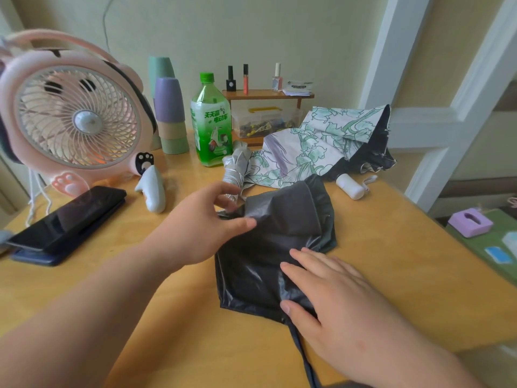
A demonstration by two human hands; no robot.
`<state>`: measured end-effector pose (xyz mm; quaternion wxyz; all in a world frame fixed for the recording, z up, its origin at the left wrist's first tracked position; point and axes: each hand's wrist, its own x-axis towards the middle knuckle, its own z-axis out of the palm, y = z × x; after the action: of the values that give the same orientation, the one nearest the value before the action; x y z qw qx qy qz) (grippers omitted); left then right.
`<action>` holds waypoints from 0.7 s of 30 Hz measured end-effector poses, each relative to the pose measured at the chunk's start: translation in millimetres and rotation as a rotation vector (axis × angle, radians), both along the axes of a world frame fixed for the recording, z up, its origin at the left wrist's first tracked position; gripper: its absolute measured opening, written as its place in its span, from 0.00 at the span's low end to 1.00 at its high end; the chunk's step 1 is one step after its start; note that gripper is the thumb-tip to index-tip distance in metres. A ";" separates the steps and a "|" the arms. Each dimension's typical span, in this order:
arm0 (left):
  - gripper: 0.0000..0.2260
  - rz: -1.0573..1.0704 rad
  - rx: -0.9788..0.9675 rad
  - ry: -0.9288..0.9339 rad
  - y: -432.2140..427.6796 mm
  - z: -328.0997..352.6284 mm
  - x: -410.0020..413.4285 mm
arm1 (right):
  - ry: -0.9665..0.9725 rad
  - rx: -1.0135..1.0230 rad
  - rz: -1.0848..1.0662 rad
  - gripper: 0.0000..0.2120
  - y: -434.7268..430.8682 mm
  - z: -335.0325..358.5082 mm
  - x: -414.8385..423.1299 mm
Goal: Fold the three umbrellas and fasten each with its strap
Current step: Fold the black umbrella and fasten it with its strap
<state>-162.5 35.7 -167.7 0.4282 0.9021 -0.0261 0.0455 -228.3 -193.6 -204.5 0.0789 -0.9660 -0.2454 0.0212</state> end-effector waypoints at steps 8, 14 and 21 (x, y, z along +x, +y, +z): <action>0.32 0.023 0.188 -0.050 -5.0 -18.6 -5.7 | -0.171 1.030 -0.381 0.08 -8.7 21.2 44.9; 0.54 0.157 0.474 -0.100 -14.4 -25.7 -14.0 | 0.474 1.316 -0.452 0.22 10.2 53.6 116.2; 0.45 0.186 0.795 0.006 7.6 -24.3 1.2 | 0.891 1.360 -0.179 0.02 16.9 88.2 126.8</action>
<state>-161.3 43.3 -192.0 0.0403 0.9960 0.0414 0.0677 -101.6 -176.7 -116.3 0.7393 -0.6237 -0.0722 0.2434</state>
